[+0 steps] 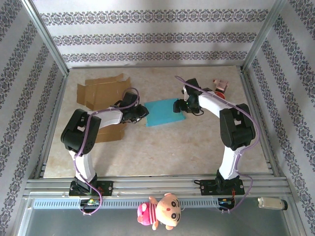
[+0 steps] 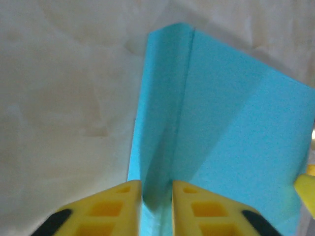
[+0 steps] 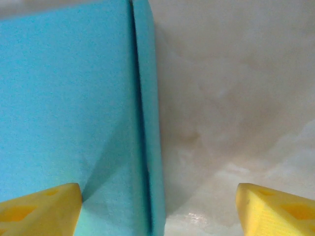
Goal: Fold the paper box
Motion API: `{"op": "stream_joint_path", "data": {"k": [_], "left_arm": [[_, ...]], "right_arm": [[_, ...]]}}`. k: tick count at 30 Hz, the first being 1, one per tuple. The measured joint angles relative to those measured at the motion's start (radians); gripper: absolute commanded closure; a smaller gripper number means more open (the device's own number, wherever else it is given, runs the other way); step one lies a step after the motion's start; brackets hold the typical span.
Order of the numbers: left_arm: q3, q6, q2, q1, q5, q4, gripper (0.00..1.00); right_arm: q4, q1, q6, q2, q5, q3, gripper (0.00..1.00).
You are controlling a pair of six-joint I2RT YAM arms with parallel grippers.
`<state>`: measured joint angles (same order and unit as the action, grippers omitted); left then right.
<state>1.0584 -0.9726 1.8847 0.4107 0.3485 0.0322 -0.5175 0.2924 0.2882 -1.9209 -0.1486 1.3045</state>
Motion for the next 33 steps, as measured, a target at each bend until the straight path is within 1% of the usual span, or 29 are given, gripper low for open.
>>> {"op": "stream_joint_path", "data": {"k": [4, 6, 10, 12, 14, 17, 18, 21, 26, 28, 31, 33], "left_arm": [[-0.001, 0.005, 0.002, 0.001, 0.002, 0.017, 0.83], [-0.001, 0.008, 0.003, 0.001, 0.003, 0.019, 0.79], [-0.001, 0.029, 0.001, 0.001, -0.009, 0.009, 0.63], [-0.001, 0.040, -0.005, 0.001, -0.018, -0.007, 0.58], [-0.001, 0.053, -0.019, 0.001, -0.024, -0.023, 0.56], [-0.001, 0.057, -0.048, -0.002, -0.028, -0.024, 0.55], [-0.001, 0.057, -0.054, -0.005, -0.027, -0.022, 0.55], [-0.001, 0.056, -0.054, -0.018, -0.016, 0.002, 0.55], [0.001, 0.061, -0.023, -0.034, 0.028, 0.065, 0.55], [0.001, 0.064, -0.012, -0.039, 0.045, 0.082, 0.55], [-0.008, 0.058, 0.003, -0.056, 0.071, 0.138, 0.50], [-0.021, 0.052, 0.007, -0.073, 0.085, 0.169, 0.47]], "right_arm": [[0.027, 0.000, 0.000, -0.011, -0.001, -0.011, 0.21], [0.029, 0.000, 0.000, -0.012, -0.001, -0.011, 0.21], [0.028, 0.000, 0.007, -0.001, -0.009, -0.011, 0.20], [0.029, 0.000, 0.020, 0.014, -0.029, -0.011, 0.20], [0.033, 0.000, 0.033, 0.035, -0.052, -0.010, 0.21], [0.052, -0.001, 0.055, 0.047, -0.077, 0.000, 0.23], [0.062, -0.002, 0.061, 0.046, -0.081, 0.004, 0.26], [0.105, -0.013, 0.084, 0.024, -0.111, 0.006, 0.41], [0.182, -0.067, 0.102, -0.056, -0.208, 0.002, 0.67], [0.216, -0.084, 0.108, -0.064, -0.255, -0.018, 0.72], [0.274, -0.103, 0.109, -0.060, -0.302, -0.055, 0.75], [0.313, -0.115, 0.112, -0.052, -0.331, -0.082, 0.80]]}}
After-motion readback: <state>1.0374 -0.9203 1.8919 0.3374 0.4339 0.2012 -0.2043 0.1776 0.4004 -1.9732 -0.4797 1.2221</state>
